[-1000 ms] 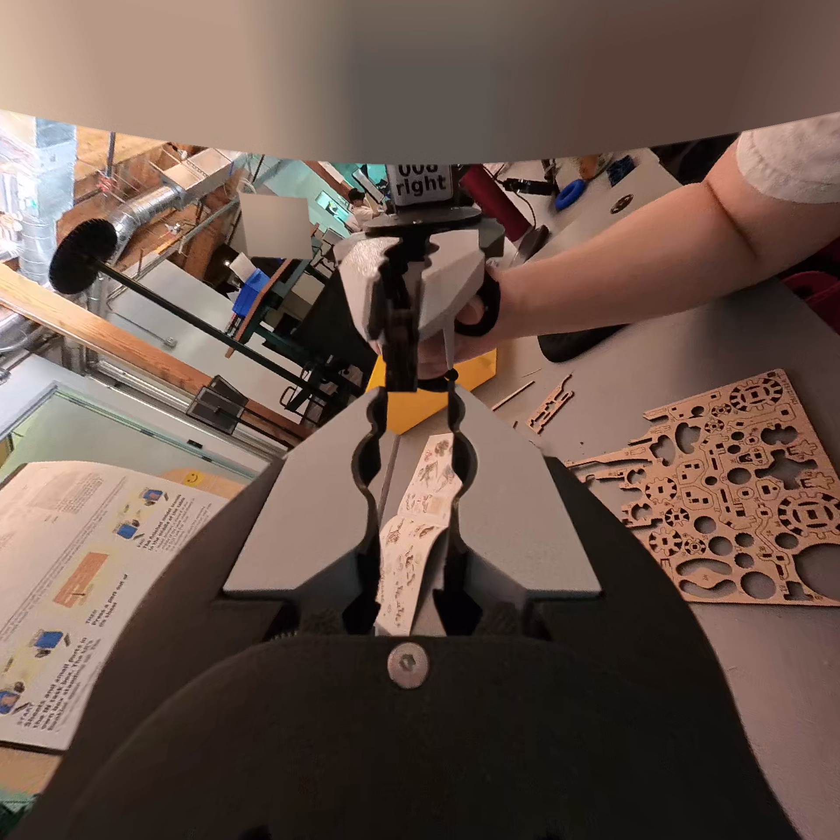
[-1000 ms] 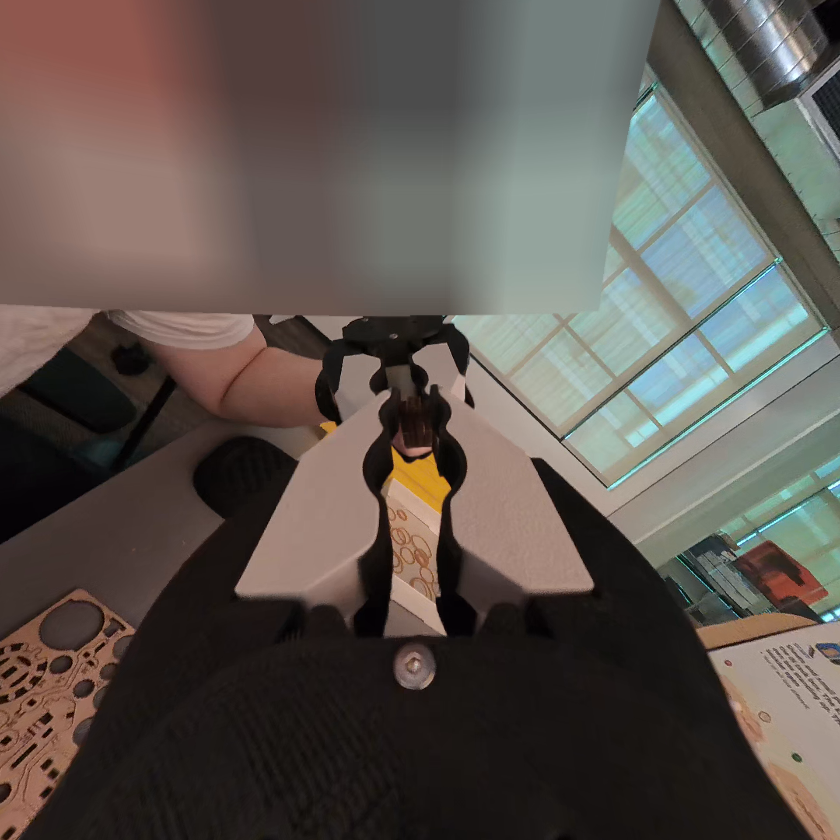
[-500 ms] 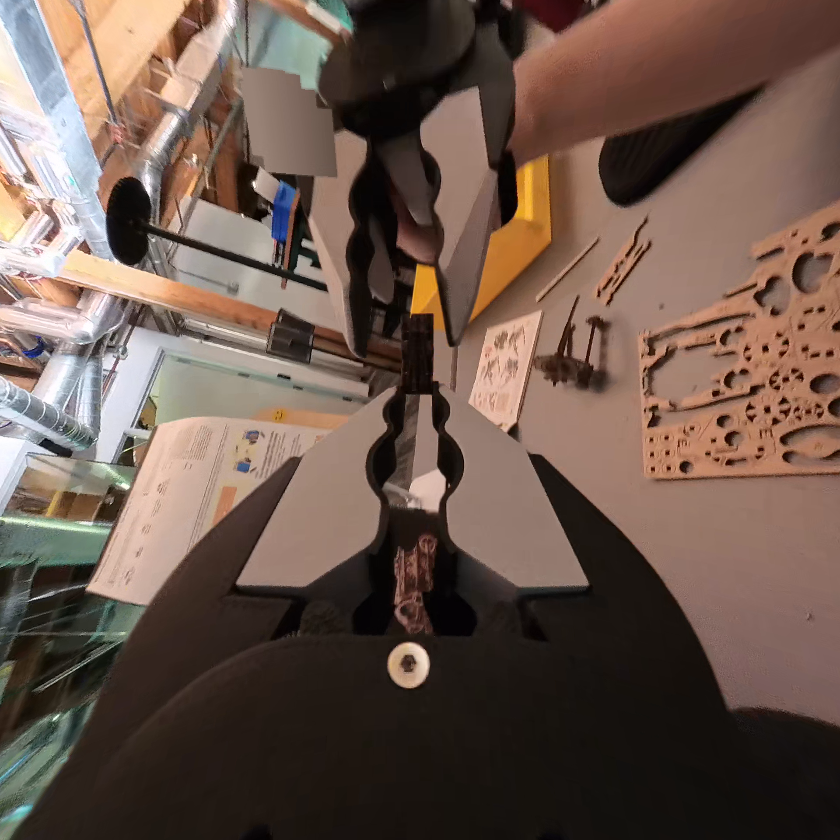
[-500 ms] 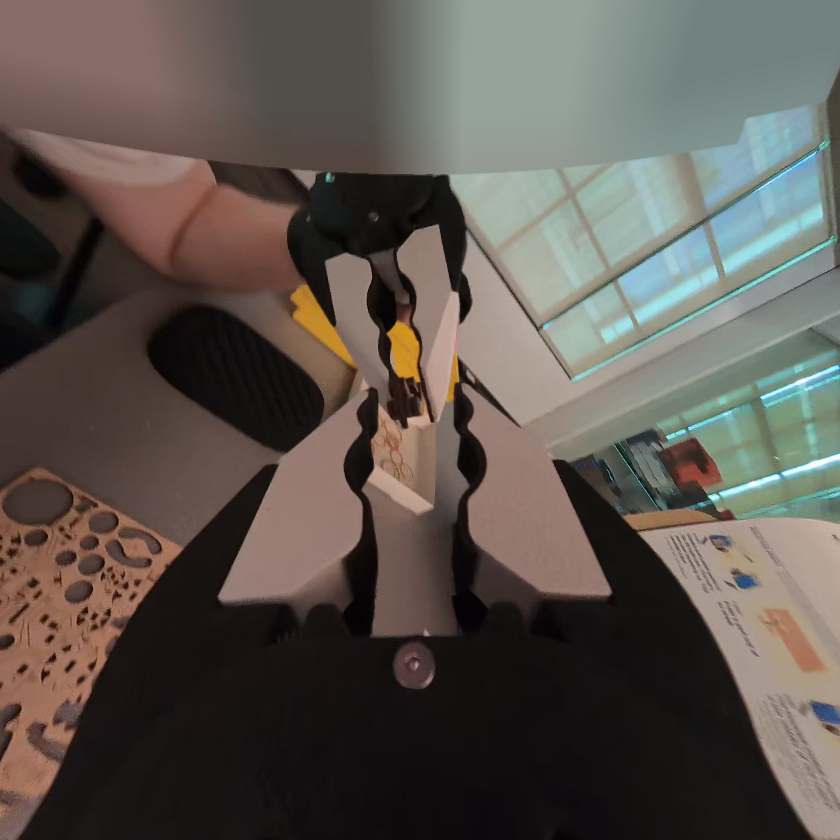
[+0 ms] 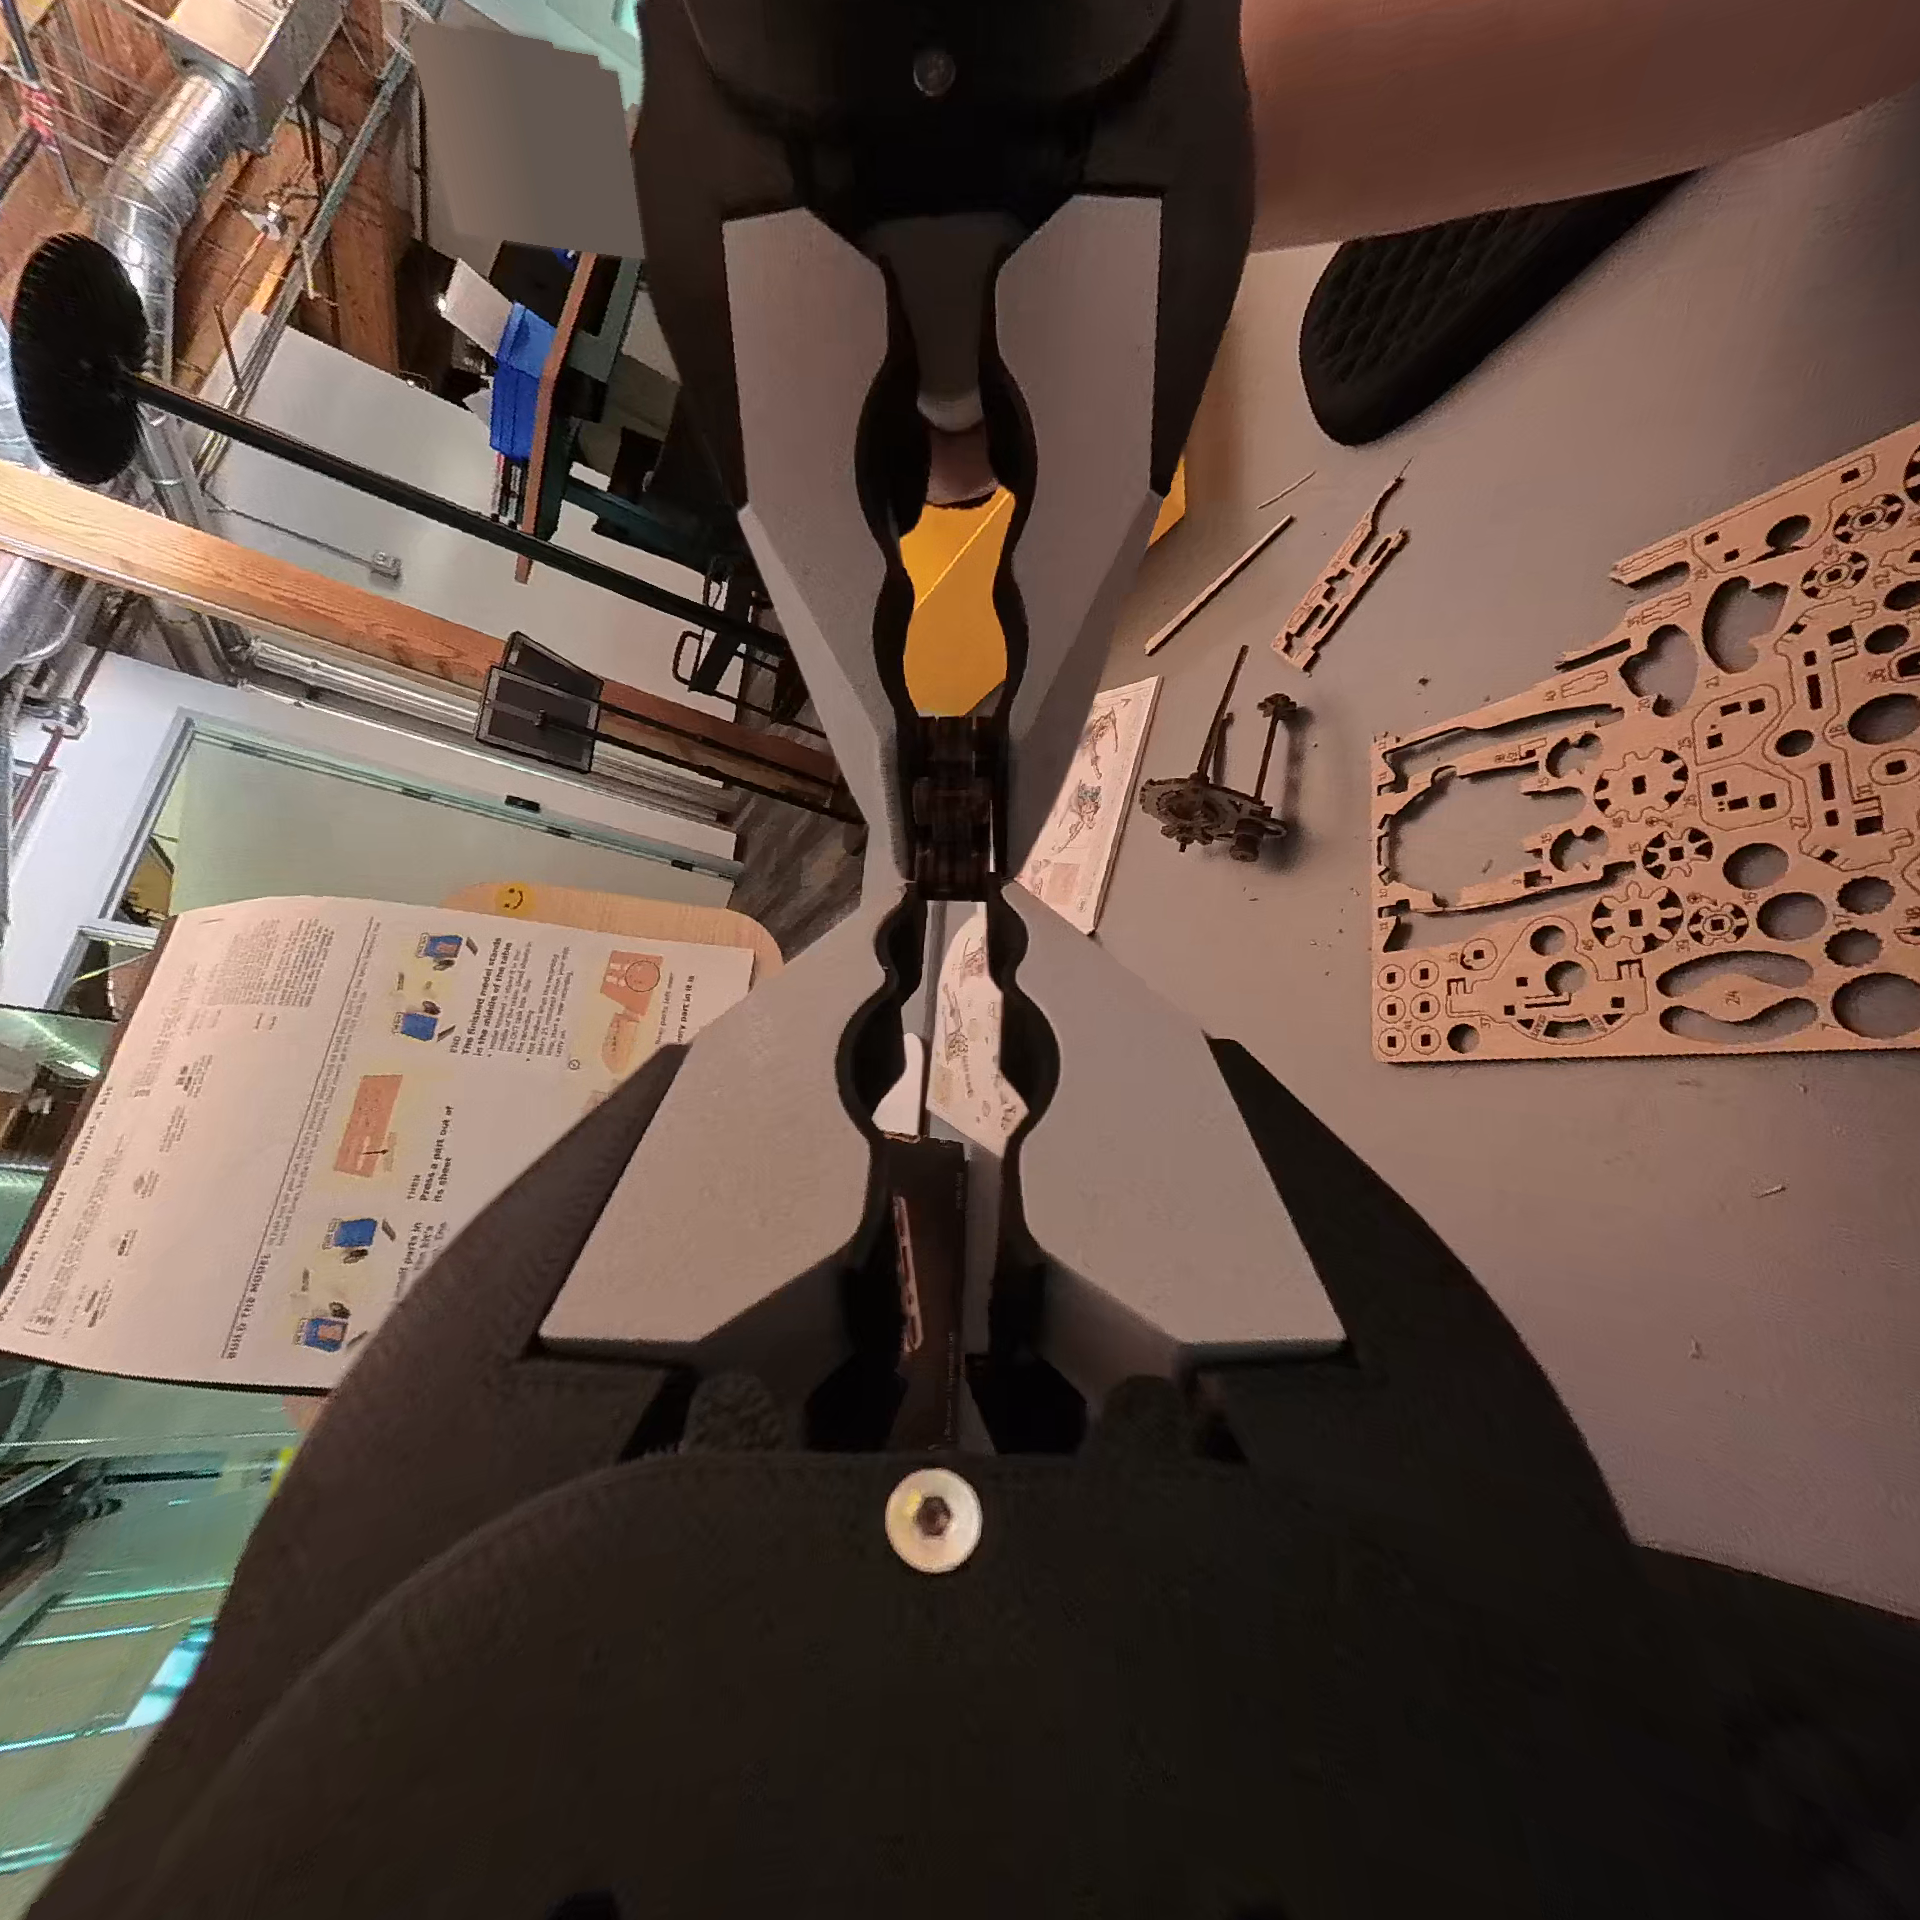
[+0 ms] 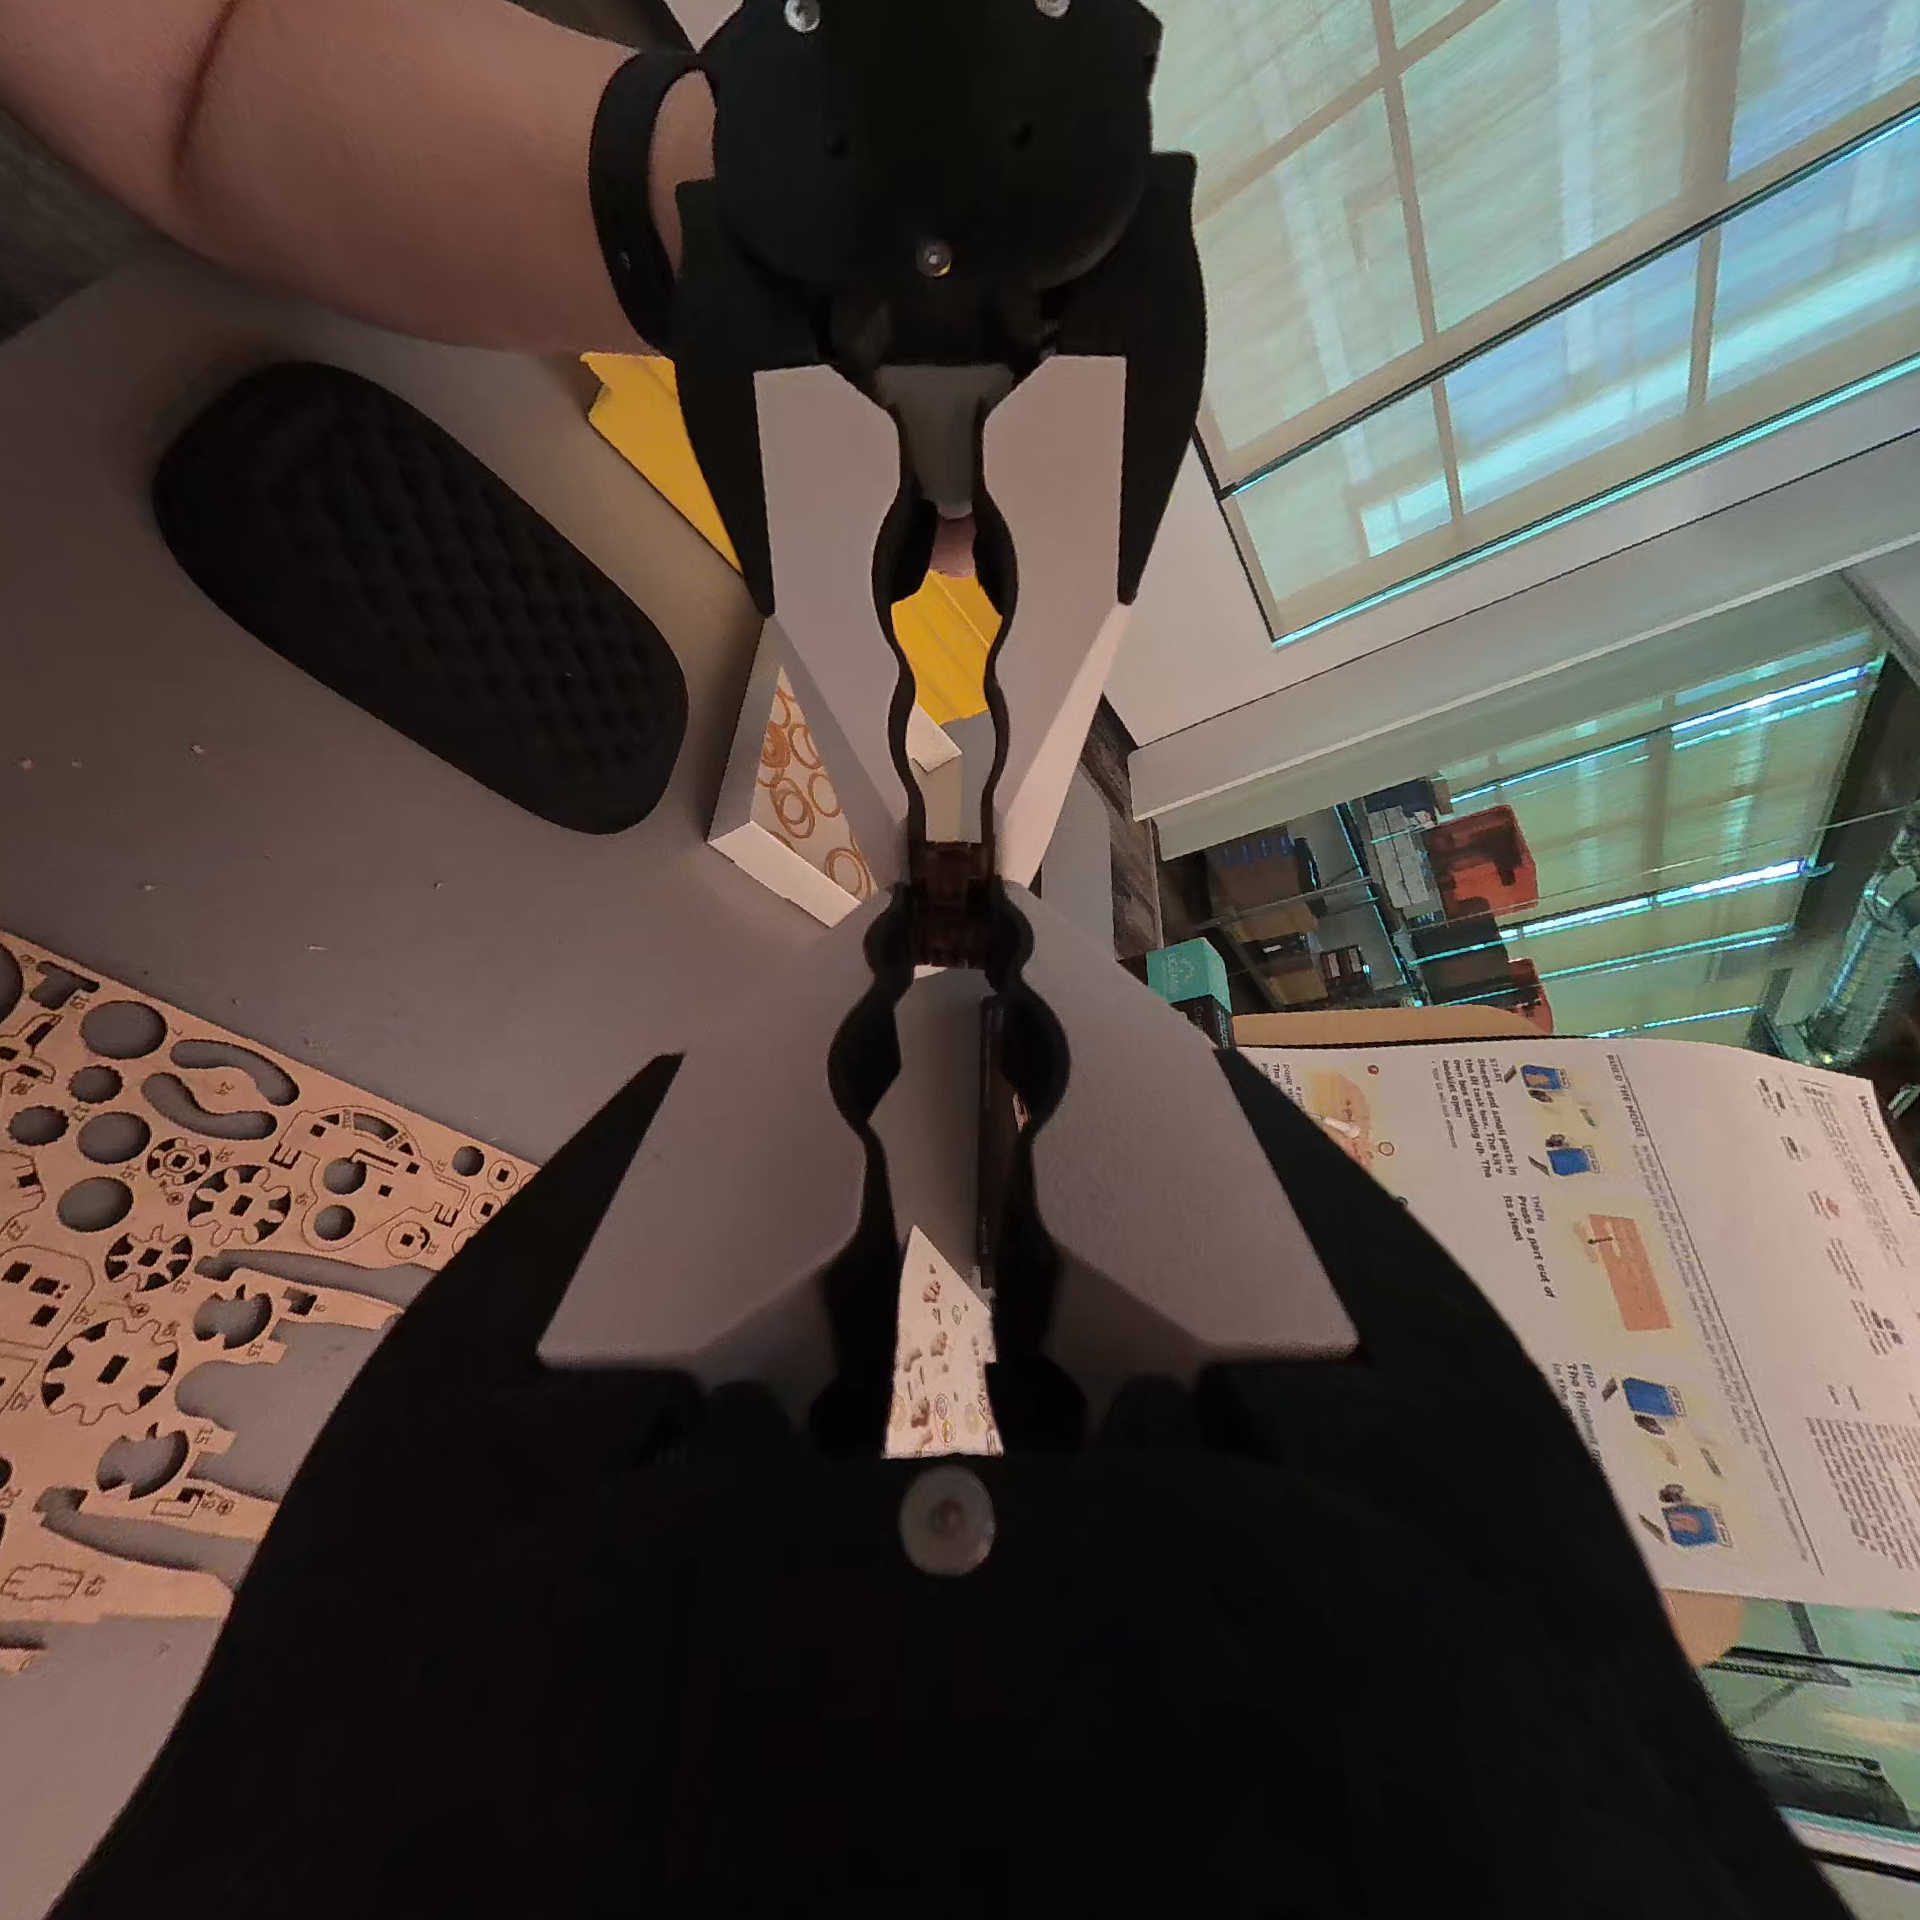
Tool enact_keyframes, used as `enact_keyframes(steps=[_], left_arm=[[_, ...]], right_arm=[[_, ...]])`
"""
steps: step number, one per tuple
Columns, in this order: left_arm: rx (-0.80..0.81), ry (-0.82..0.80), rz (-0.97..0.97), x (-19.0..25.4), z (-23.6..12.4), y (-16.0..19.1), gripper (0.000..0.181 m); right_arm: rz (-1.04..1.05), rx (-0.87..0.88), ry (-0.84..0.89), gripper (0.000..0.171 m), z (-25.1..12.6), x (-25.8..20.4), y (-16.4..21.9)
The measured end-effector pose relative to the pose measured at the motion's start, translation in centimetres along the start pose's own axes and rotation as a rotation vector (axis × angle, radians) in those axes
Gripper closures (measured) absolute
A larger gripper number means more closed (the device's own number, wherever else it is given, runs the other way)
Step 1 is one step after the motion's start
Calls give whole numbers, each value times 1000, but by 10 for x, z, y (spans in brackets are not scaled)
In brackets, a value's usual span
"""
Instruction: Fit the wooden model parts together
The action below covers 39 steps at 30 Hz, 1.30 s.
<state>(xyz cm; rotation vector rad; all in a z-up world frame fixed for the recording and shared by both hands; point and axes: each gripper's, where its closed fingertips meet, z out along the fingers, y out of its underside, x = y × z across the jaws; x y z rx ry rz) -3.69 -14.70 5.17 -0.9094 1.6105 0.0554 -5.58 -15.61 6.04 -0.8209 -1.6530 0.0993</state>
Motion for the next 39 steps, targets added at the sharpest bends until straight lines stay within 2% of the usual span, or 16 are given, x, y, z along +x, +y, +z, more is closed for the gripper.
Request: enact_keyframes(steps=[7, 8, 11, 15, 17, 20, 22, 25, 28, 31, 35, 39], left_arm=[[63, 31, -117, -5, -6, -4, 173], [86, 50, -137, -4, -7, -6, 181], [156, 36, -192, -10, -11, -14, 181], [185, 28, -221, -14, -13, -16, 167], [190, 31, -222, -13, -12, -17, 165], [229, 13, -226, -16, -14, -22, 178], [256, -25, -238, -24, -18, -24, 178], [240, -64, -200, -28, -19, -22, 158], [211, -169, -54, -31, -18, -23, 157], [192, -163, -11, -24, -12, -25, 150], [227, -153, 23, -19, -12, -28, 161], [206, -139, 46, -16, -11, -25, 164]], right_arm=[[135, 137, -6, 160, -2, 7, -7], [160, 160, -11, 160, -3, 8, -8], [264, 248, -40, 159, -10, 14, -13], [303, 282, -77, 159, -10, 12, -15], [331, 314, -82, 159, -11, 13, -19], [436, 368, -110, 159, -14, 19, -22], [538, 408, -156, 160, -15, 21, -24], [677, 458, -210, 160, -15, 25, -27], [828, 486, -311, 160, -13, 22, -30], [997, 505, -423, 160, -10, 18, -33], [1130, 488, -521, 160, -5, 11, -33], [1212, 476, -569, 160, -3, 8, -30]])
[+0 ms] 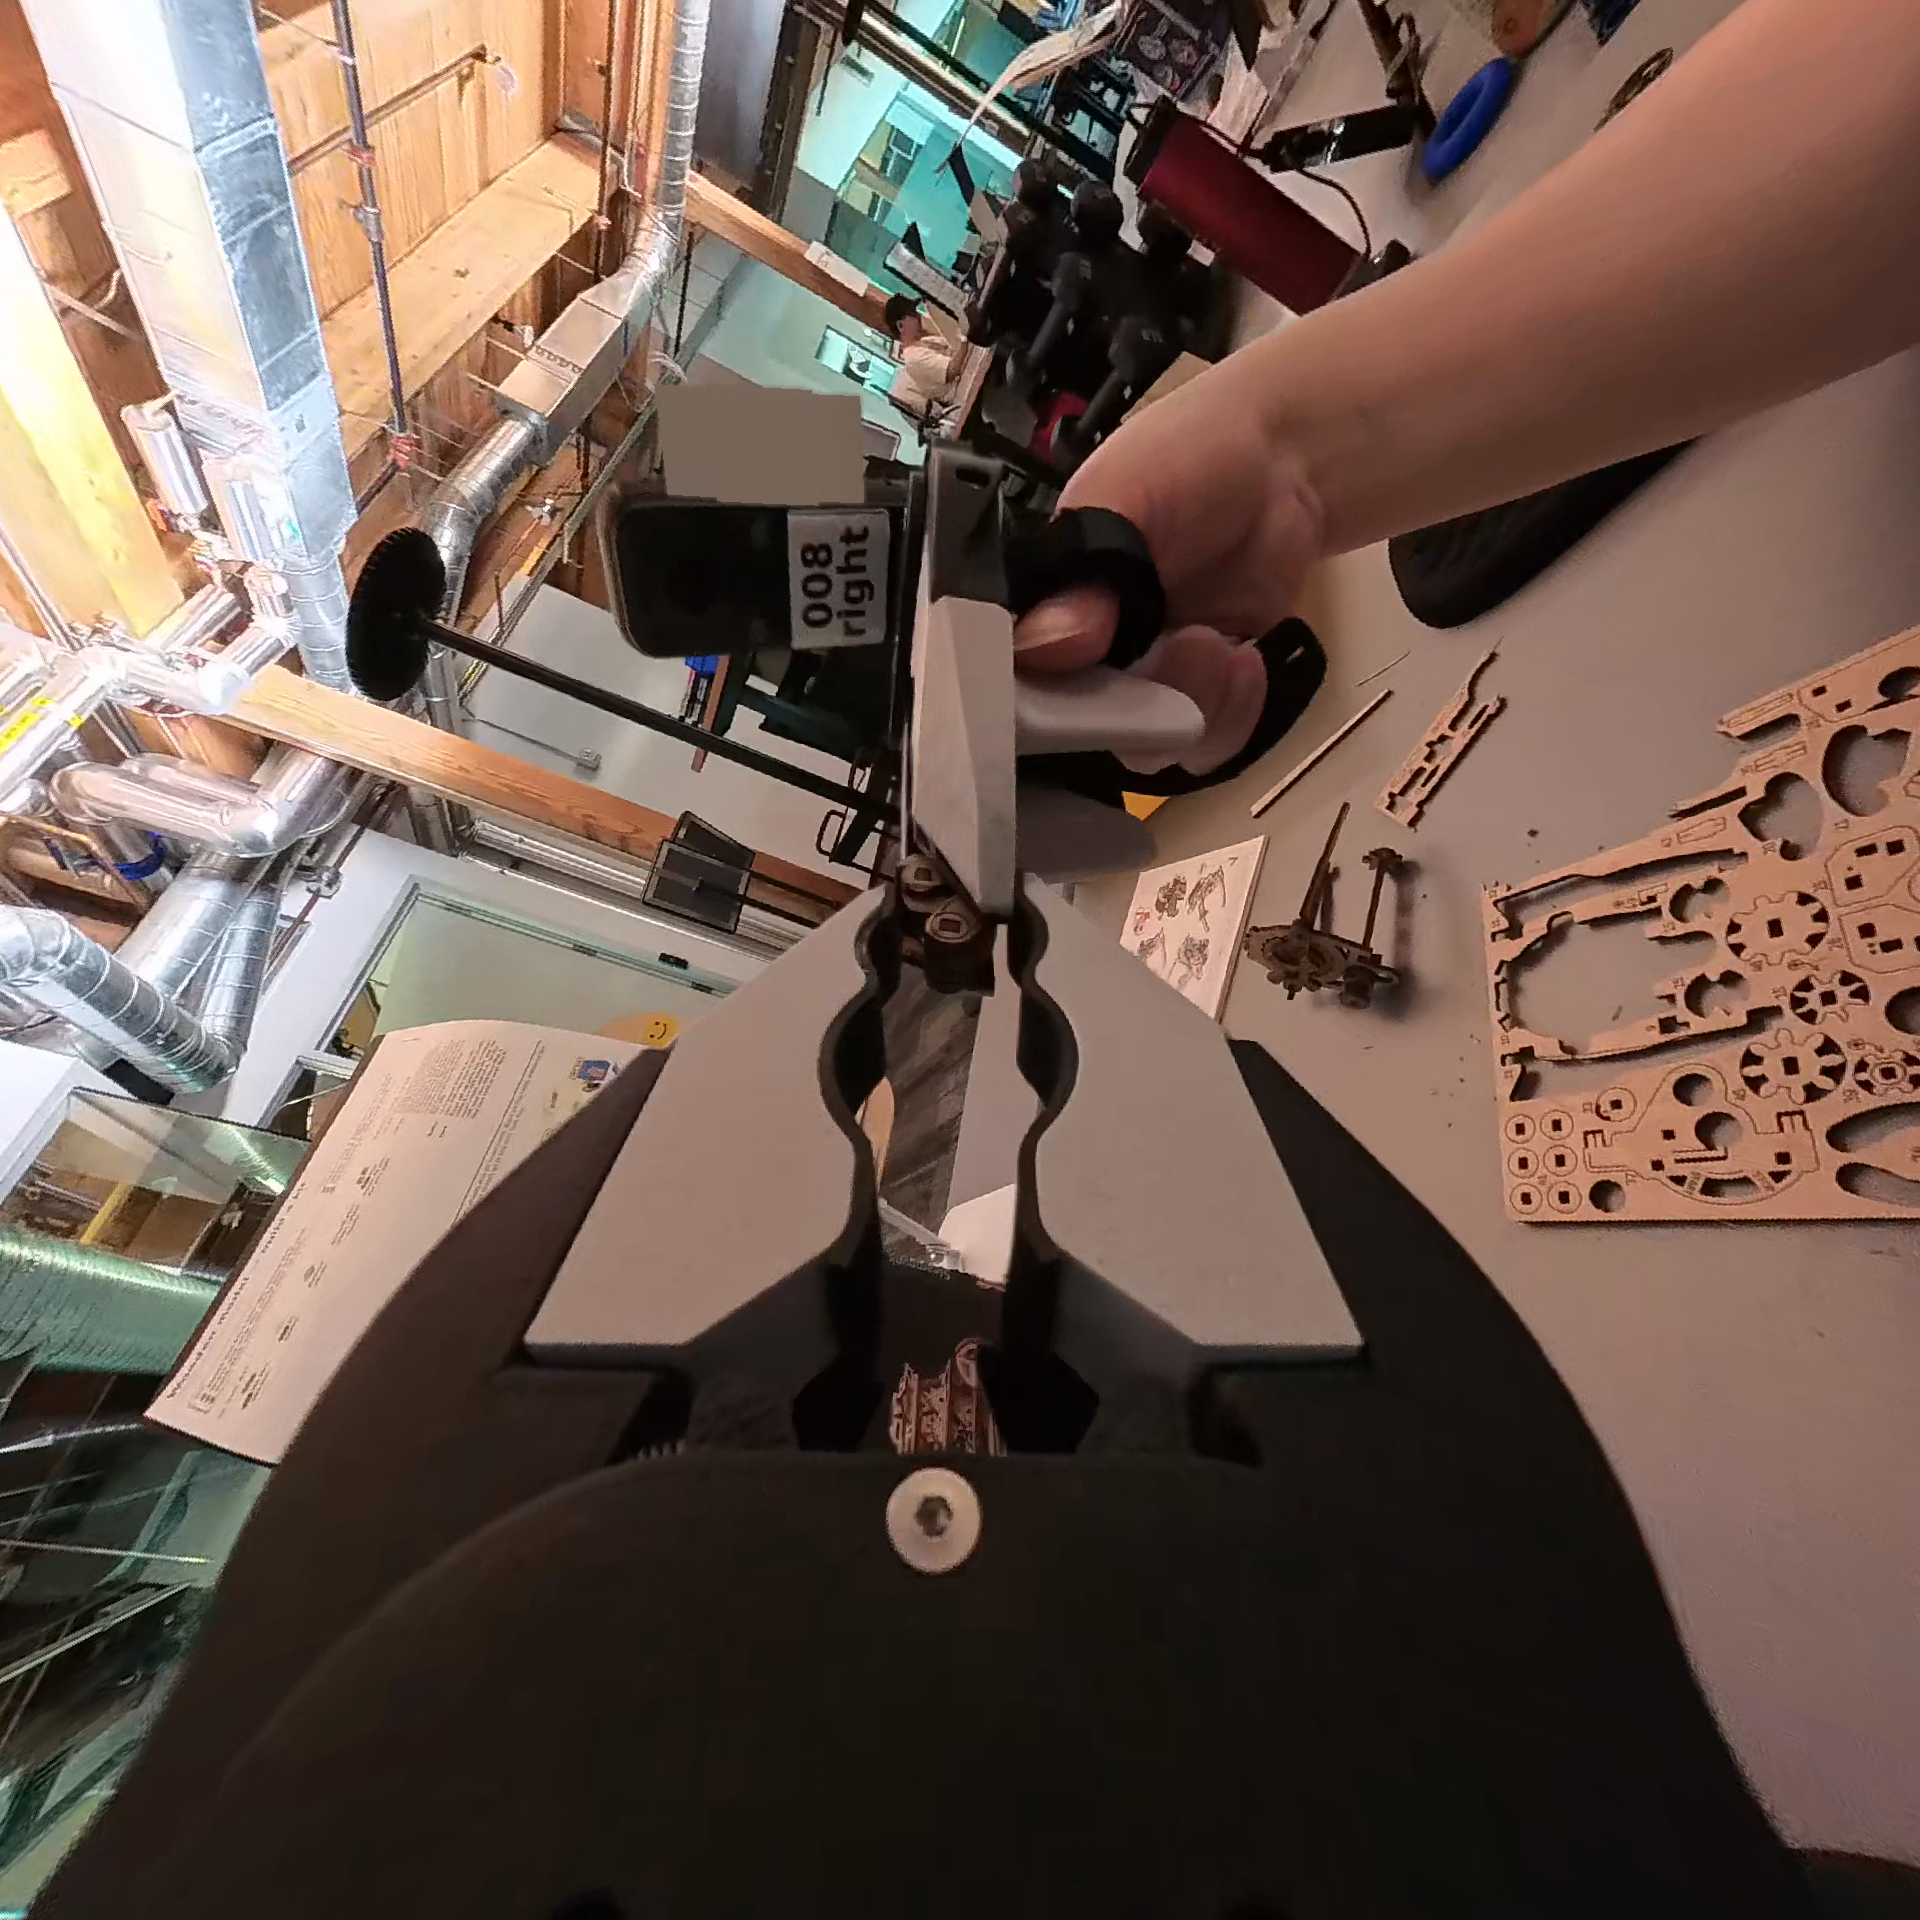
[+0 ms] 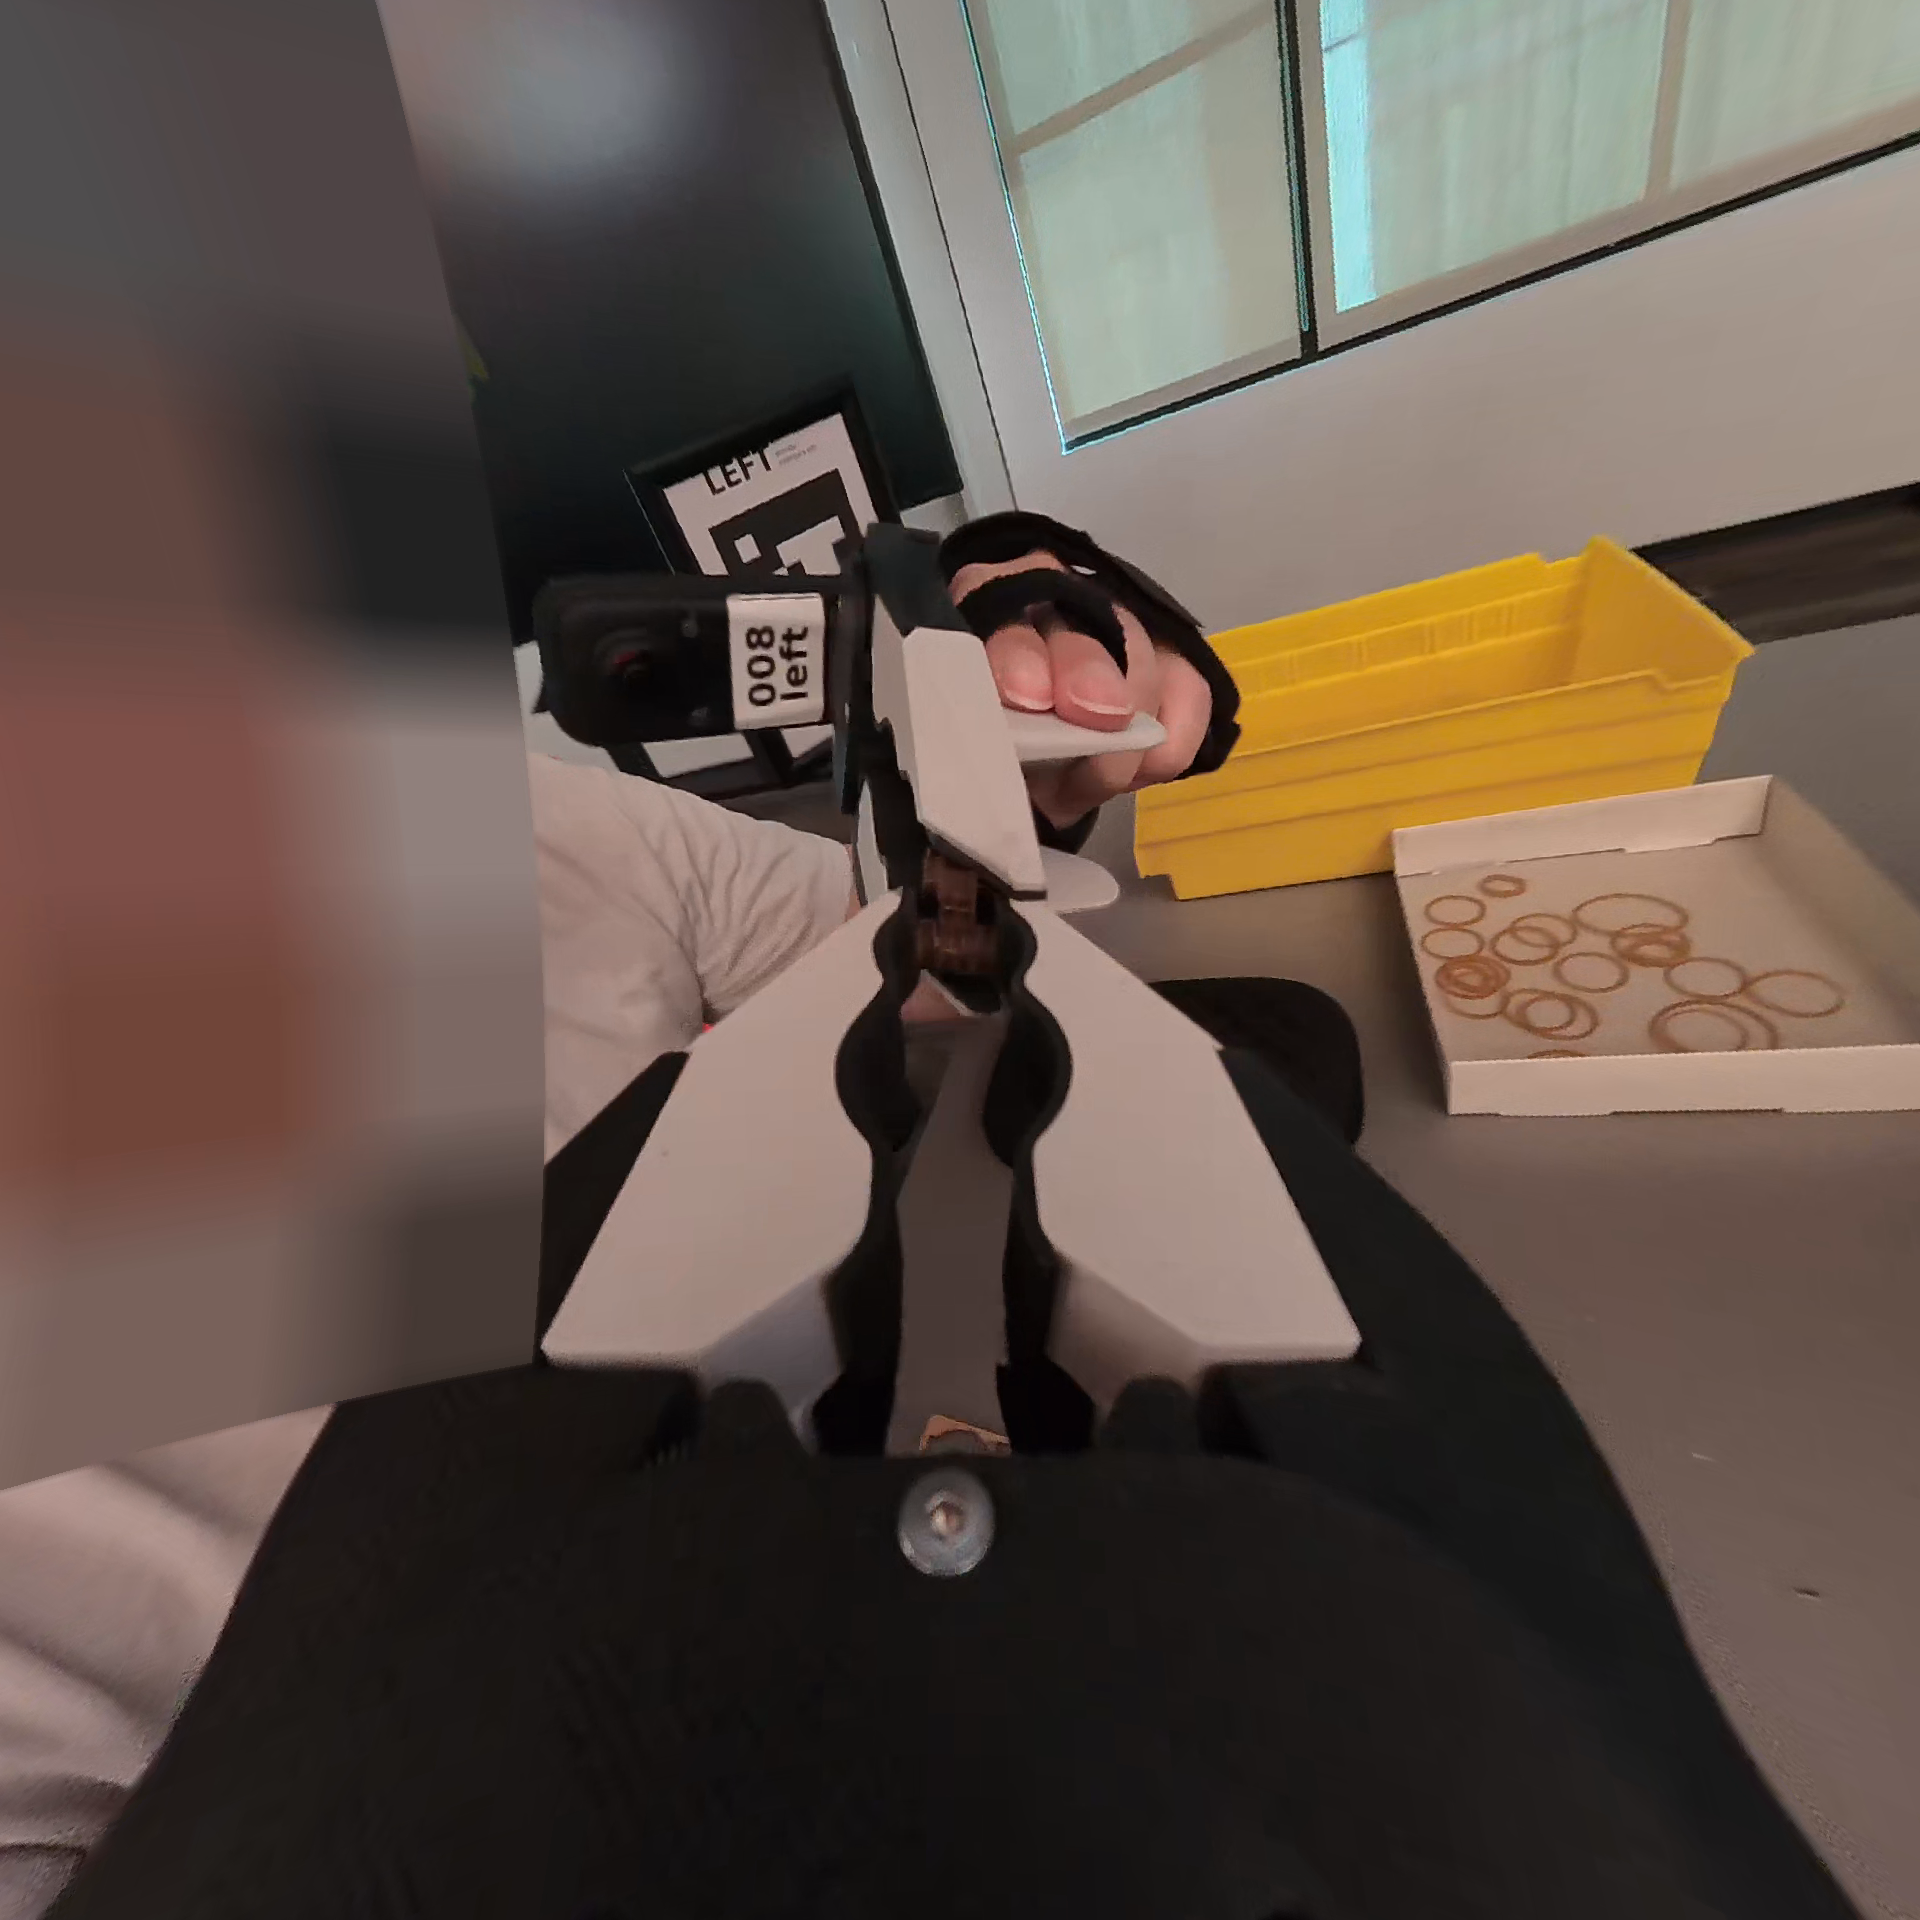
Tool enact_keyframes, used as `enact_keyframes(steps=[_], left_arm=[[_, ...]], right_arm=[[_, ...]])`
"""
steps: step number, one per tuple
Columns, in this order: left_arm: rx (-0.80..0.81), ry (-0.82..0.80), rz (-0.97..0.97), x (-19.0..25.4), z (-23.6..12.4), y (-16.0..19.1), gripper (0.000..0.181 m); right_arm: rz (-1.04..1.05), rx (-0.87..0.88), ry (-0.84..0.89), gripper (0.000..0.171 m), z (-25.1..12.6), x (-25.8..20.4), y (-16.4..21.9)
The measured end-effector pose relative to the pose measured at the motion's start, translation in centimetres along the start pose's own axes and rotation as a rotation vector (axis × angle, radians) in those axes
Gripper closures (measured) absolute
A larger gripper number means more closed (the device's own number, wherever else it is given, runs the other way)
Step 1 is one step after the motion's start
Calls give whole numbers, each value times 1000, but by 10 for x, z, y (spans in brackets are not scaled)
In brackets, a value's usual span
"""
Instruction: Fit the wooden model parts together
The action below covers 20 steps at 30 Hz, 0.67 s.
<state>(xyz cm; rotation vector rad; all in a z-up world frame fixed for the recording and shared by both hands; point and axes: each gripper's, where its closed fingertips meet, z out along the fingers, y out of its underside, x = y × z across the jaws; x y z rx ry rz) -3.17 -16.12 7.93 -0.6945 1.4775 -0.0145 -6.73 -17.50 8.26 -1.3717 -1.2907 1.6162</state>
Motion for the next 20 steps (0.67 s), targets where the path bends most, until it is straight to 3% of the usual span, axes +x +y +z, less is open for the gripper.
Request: enact_keyframes(steps=[20], left_arm=[[-25, -9, -10, -2, 4, 8, 165]], right_arm=[[59, 15, 2, 157, -2, 8, -1]])
